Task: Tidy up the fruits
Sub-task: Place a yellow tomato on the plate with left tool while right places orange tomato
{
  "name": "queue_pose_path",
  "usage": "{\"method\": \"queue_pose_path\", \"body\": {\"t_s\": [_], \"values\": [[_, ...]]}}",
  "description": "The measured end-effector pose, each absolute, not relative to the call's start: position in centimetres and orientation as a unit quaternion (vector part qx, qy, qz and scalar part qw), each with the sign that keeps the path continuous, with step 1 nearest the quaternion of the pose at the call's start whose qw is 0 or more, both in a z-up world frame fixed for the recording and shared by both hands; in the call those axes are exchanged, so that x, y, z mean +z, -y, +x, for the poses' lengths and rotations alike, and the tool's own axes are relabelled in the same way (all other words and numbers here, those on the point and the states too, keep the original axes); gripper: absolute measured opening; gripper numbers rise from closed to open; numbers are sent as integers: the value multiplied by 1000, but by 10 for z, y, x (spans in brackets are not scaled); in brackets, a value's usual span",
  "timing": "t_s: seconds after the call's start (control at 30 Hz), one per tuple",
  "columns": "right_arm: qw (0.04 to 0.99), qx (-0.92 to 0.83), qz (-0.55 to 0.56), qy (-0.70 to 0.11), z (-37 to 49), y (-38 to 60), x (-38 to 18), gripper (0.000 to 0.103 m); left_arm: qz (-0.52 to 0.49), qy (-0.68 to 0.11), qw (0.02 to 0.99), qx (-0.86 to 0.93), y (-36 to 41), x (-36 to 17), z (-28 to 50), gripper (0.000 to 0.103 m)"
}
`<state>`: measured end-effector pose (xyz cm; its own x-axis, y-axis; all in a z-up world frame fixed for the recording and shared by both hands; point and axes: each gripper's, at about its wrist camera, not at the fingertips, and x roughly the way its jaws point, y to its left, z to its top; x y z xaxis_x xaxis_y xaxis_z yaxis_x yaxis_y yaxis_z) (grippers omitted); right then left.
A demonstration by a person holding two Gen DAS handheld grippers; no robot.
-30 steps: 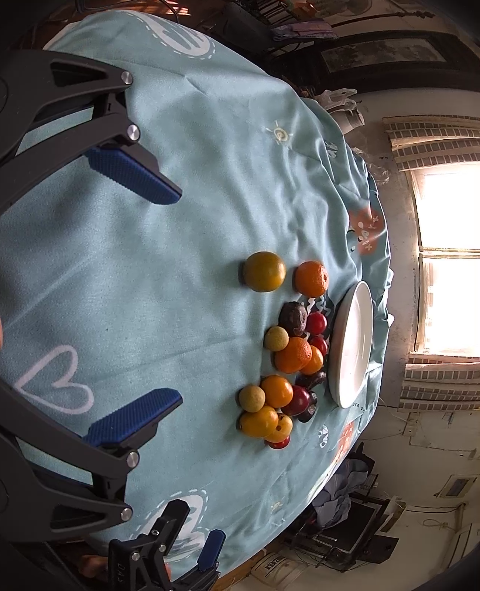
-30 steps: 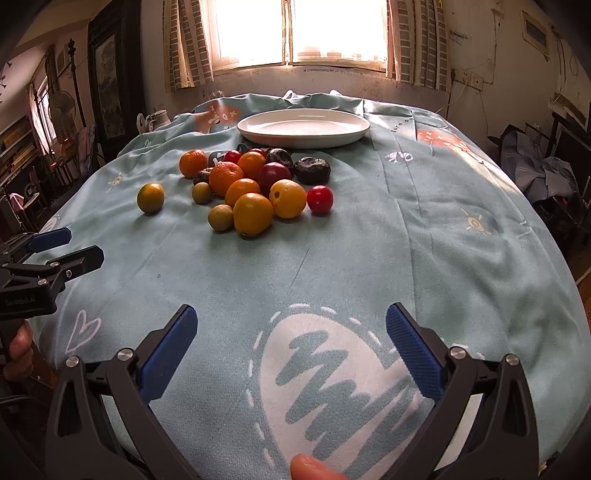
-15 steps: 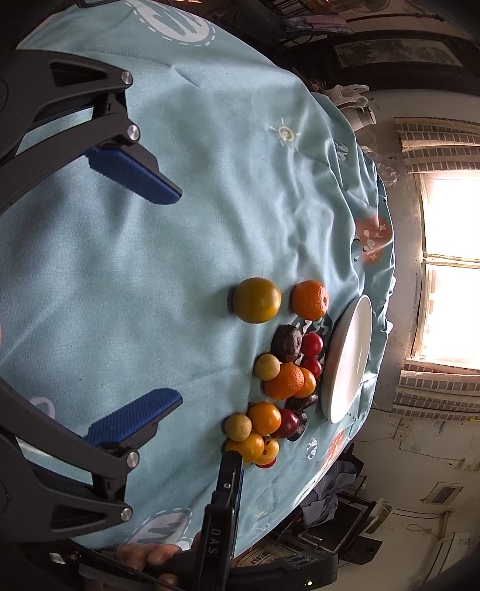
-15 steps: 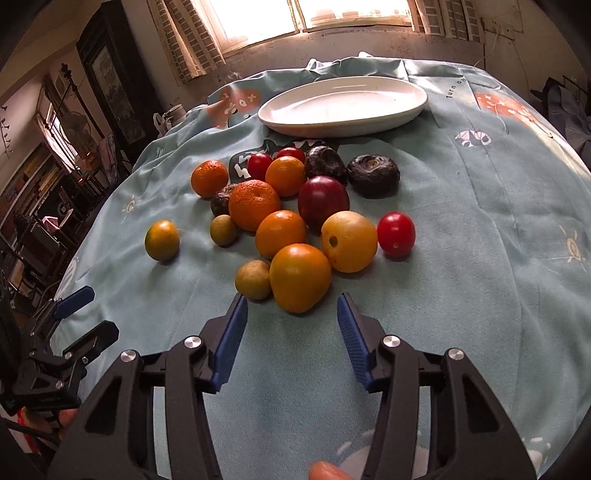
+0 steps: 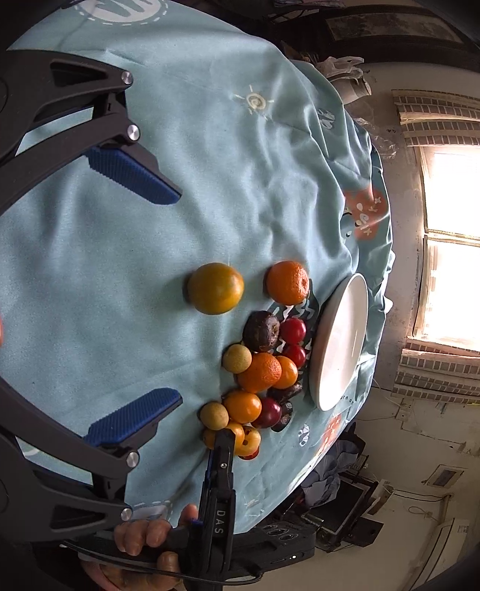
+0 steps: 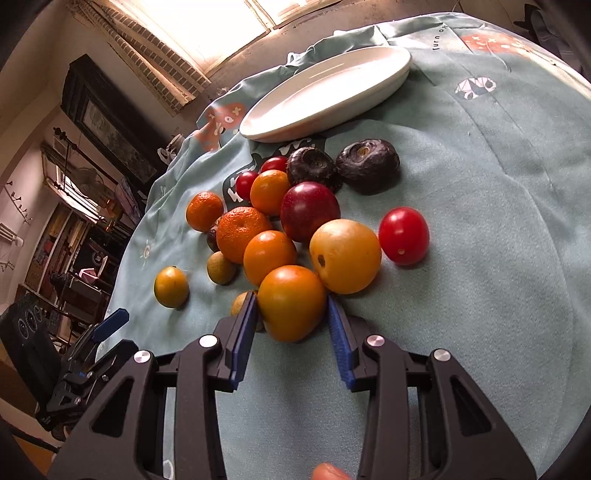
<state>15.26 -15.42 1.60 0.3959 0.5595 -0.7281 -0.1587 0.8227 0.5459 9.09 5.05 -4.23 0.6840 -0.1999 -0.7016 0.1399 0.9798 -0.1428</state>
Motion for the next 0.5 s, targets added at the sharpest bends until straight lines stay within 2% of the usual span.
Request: {"method": "queue_pose_path", "body": {"t_s": [0.13, 0.23, 0.4, 0.5], "values": [[809, 227, 211, -500, 154, 157, 14, 38, -23, -394, 914, -98, -43, -43, 115, 100], [810, 233, 205, -499, 149, 158, 18, 38, -6, -399, 912, -96, -42, -47, 127, 95], [811, 256, 203, -484, 136, 166, 27, 38, -22, -424, 897, -121, -49, -55, 139, 61], [817, 252, 201, -478, 133, 172, 29, 38, -26, -429, 893, -133, -48, -58, 141, 60]]}}
